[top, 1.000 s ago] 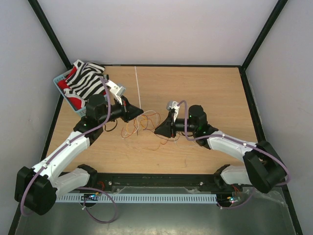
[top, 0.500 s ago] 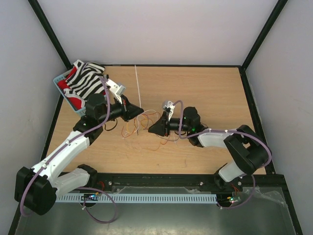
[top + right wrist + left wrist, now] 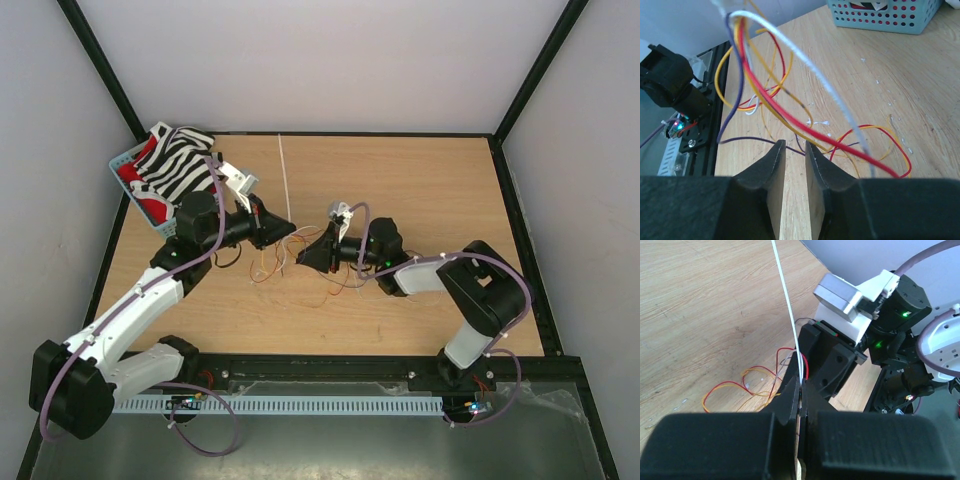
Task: Zip-tie the wires
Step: Adjust the cable at the center of the board.
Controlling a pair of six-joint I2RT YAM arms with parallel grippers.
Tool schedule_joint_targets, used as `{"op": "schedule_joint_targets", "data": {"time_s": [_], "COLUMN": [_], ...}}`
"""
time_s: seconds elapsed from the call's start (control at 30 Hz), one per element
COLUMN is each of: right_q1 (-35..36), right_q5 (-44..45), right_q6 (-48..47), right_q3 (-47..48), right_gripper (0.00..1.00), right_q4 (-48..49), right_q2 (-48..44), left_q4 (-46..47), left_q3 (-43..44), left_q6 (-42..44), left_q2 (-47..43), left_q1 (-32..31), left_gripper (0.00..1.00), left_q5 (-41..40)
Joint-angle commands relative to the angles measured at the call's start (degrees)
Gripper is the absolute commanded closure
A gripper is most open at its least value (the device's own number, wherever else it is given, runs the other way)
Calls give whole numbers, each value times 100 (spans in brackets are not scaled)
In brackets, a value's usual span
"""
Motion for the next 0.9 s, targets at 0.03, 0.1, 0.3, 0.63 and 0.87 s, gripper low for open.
{"op": "schedule_joint_targets", "data": {"time_s": [0.03,0.1,0.3,0.63,0.87], "right_q1": [37,34,34,31,29], "right_q5": [224,292,469,711,697], "right_q6": [110,147,270,383,549], "right_q3": [199,195,84,152,60], "right_gripper": [65,62,54,52,77], "right_q4": [576,679,1063,1276,1474], "right_q2": [171,216,294,530,591], "left_q4": [122,120,122,118,125], "left_q3": [248,255,274,362,339], "left_q6": [-71,-73,-66,-49,-23], "left_q2": [-15,-6,52,128,130], "left_q1": [-93,-117,-244,-419,-427], "left_gripper": [100,100,100,100,100], "left_q5": [113,105,29,-80,-152]}}
